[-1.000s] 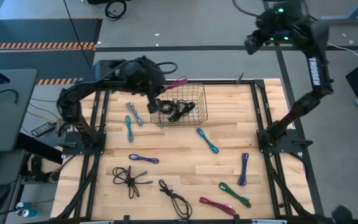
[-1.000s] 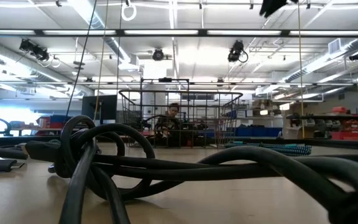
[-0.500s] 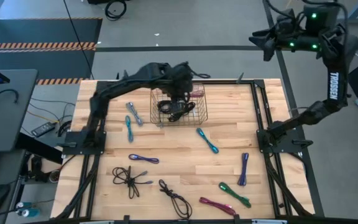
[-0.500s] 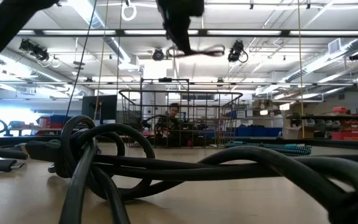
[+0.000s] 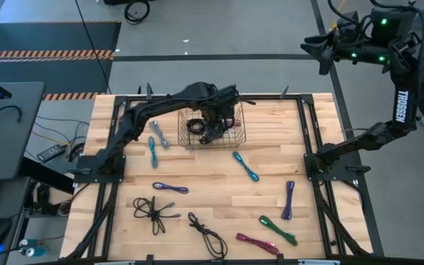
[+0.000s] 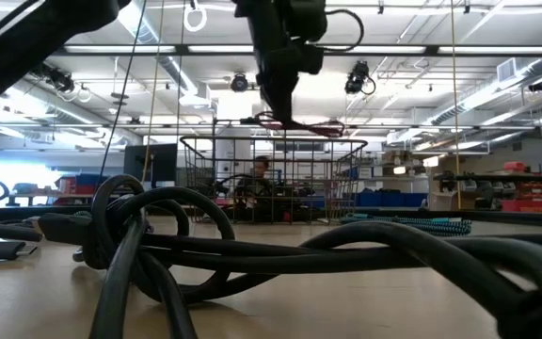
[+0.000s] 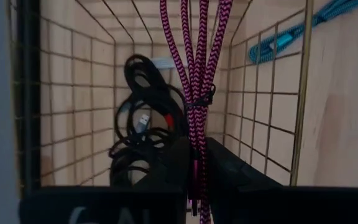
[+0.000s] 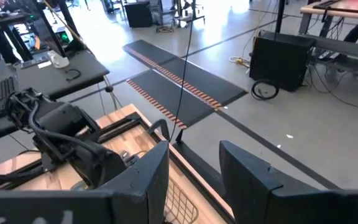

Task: Pick and place USB-C Cables
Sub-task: Put the pink charger cable into the wire basket

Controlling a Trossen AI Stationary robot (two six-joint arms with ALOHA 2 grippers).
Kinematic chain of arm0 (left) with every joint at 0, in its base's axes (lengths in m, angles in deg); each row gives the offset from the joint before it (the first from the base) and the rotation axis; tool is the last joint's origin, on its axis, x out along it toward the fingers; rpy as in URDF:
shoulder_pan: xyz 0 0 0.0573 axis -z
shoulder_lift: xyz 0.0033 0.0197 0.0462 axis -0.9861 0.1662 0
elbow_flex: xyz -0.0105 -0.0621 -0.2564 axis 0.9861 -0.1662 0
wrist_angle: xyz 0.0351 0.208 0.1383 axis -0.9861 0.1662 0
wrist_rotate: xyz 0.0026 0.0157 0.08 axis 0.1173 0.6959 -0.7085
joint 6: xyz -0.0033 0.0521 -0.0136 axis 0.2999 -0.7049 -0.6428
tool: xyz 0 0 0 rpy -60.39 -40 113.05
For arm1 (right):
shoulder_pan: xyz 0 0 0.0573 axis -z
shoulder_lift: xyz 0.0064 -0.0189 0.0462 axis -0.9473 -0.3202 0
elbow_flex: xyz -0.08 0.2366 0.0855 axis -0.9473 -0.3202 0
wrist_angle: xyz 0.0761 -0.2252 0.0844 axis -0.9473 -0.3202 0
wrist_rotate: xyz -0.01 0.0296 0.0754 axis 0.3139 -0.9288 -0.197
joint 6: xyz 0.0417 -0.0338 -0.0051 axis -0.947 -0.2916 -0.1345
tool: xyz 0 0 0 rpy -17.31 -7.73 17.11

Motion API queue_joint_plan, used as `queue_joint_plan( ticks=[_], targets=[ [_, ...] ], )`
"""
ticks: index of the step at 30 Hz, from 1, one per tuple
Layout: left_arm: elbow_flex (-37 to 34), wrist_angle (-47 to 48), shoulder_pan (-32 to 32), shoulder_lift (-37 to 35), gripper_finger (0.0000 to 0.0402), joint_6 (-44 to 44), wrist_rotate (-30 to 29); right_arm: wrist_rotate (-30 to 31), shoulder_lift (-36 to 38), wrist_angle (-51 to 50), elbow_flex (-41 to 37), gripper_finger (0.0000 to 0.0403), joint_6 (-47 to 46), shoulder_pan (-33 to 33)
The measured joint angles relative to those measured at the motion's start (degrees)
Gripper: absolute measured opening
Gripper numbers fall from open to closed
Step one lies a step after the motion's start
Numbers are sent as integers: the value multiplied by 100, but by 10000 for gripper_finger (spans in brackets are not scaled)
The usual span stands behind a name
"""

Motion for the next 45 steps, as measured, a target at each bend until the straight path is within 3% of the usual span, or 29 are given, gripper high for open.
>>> queue_joint_plan(
  ticks=[8, 16, 25, 32, 45],
  targets=[
    [-554, 406, -184, 111, 34, 482, -176, 0, -11, 2, -2, 147, 6, 0],
    [-1286, -140, -117, 113, 34, 511, -65, 0, -15, 3, -2, 147, 9, 0],
    [-1281, -1035, -102, 109, 34, 1080, 508, 0, -15, 7, -2, 147, 8, 0],
    [-1281, -1018, -94, 109, 34, 1568, 518, 0, -15, 6, -2, 147, 6, 0],
    [-1281, -701, -96, 148, 34, 1547, 504, 0, -15, -25, -2, 147, -54, 0]
  ],
)
